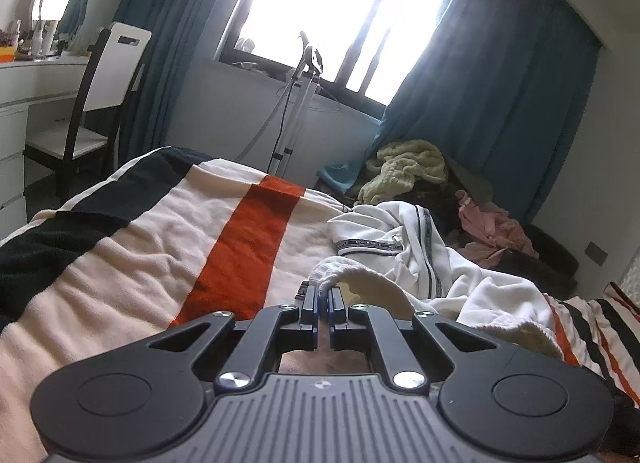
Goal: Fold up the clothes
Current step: 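Grasp the other pant cuff with the right tool while the left tool holds its cuff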
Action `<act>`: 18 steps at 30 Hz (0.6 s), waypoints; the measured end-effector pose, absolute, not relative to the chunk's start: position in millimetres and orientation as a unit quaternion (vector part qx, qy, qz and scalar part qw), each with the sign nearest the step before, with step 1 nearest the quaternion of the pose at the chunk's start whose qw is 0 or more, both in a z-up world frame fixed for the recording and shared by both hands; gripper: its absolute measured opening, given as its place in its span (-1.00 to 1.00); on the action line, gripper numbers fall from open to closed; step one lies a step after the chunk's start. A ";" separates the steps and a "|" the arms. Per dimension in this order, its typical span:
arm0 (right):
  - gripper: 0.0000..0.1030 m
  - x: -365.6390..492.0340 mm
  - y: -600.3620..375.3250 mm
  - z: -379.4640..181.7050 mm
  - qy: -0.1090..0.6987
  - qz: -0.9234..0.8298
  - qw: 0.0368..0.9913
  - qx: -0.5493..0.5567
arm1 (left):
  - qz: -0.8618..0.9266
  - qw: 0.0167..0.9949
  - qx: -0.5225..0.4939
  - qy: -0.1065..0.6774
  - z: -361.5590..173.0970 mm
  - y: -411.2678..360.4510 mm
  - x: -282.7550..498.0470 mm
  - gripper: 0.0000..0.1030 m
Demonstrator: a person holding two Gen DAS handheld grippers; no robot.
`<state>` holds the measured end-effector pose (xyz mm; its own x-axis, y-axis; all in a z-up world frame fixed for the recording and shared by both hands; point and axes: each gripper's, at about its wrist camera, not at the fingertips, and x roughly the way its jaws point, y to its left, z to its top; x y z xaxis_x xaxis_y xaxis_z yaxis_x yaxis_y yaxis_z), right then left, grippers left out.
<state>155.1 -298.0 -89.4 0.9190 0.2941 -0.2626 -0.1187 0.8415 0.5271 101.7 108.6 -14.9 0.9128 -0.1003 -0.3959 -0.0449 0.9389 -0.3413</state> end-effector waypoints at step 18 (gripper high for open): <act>0.43 178.8 -323.7 -84.3 0.182 0.077 0.934 0.299 | -0.013 0.961 -0.173 0.213 -18.7 104.3 101.7 -0.90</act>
<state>178.8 -323.7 -84.3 0.9220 0.2526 -0.2934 -0.0351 0.8093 0.5863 101.7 104.3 -18.7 0.9086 -0.0981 -0.4060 -0.0498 0.9396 -0.3386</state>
